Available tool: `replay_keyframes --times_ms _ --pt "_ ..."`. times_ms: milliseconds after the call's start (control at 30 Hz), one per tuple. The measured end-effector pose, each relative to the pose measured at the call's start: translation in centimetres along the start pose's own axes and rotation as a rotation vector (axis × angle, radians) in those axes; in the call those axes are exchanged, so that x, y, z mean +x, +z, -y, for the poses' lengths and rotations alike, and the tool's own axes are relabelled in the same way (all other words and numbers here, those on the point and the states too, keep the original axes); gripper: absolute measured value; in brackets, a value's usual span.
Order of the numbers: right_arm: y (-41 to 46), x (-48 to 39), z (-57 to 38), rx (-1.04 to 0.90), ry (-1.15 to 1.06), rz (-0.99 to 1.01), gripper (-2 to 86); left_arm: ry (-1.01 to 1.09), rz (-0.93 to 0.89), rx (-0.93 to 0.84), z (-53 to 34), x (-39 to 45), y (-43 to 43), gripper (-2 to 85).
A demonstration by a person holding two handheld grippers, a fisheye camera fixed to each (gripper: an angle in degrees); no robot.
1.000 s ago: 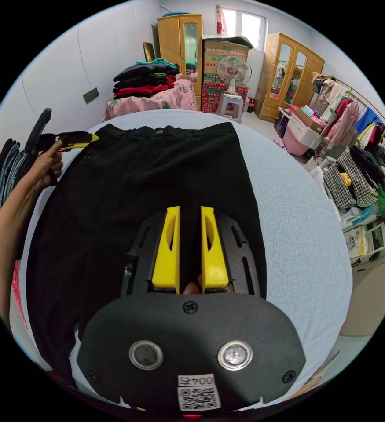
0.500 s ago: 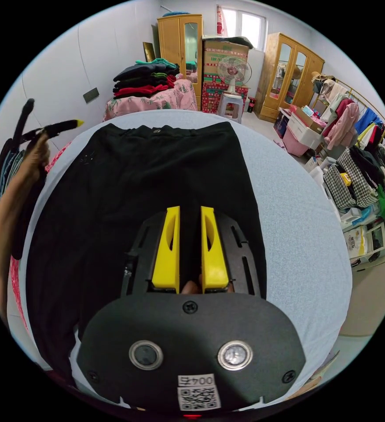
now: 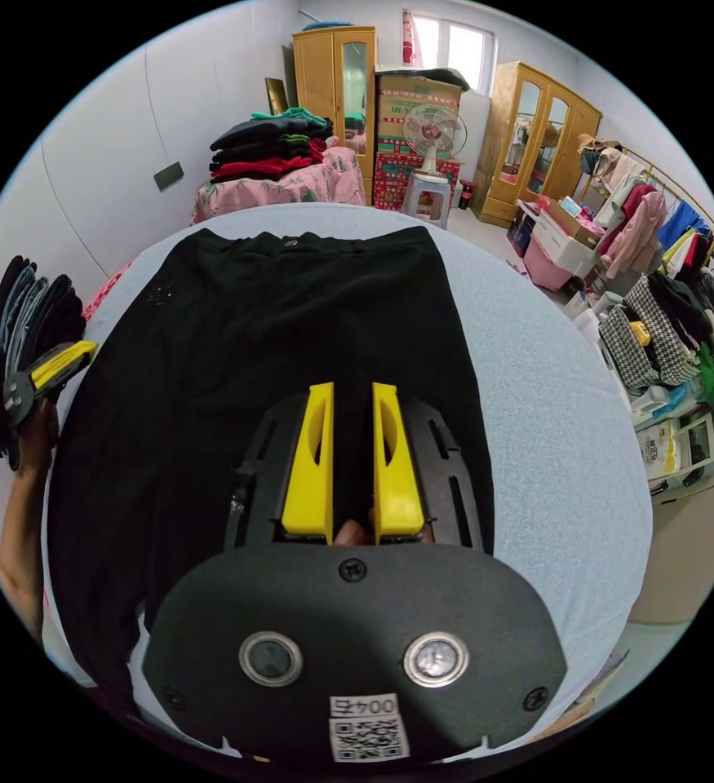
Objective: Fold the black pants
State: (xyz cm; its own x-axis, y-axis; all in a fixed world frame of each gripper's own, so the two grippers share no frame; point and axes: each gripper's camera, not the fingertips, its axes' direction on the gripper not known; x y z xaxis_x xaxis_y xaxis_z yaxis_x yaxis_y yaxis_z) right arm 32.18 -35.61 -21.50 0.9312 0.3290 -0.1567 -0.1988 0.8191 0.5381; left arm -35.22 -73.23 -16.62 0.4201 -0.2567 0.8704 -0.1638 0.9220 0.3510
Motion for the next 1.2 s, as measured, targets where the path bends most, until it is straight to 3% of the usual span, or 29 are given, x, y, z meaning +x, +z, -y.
replay_keyframes --times_ms 133,233,300,467,767,1033,1200 --pt "0.8 0.1 0.1 0.001 0.003 0.007 7.2 -0.051 -0.202 0.065 -1.5 -0.2 -4.6 0.1" --pt "1.6 0.1 0.1 0.001 0.003 0.008 7.3 0.082 -0.101 -0.023 -3.8 3.3 -4.6 0.1" --pt "2.2 0.2 0.0 0.002 0.005 0.011 7.3 0.066 -0.085 -0.021 -5.5 3.4 -4.9 0.1" --pt "3.7 0.5 -0.3 0.002 0.009 0.022 7.4 -0.055 -0.395 0.152 -8.7 2.2 -11.4 0.2" --pt "6.9 1.3 -1.6 0.005 0.003 0.056 7.6 -0.177 -0.589 -0.044 -18.7 4.9 -9.4 1.1" --pt "10.4 0.1 -3.3 0.001 -0.046 -0.060 6.7 -0.069 -0.366 -0.048 -20.6 8.3 -10.6 1.5" --pt "13.2 -1.4 -5.5 0.005 -0.132 -0.181 5.1 -0.133 -0.452 -0.060 -22.2 7.3 -10.0 1.2"
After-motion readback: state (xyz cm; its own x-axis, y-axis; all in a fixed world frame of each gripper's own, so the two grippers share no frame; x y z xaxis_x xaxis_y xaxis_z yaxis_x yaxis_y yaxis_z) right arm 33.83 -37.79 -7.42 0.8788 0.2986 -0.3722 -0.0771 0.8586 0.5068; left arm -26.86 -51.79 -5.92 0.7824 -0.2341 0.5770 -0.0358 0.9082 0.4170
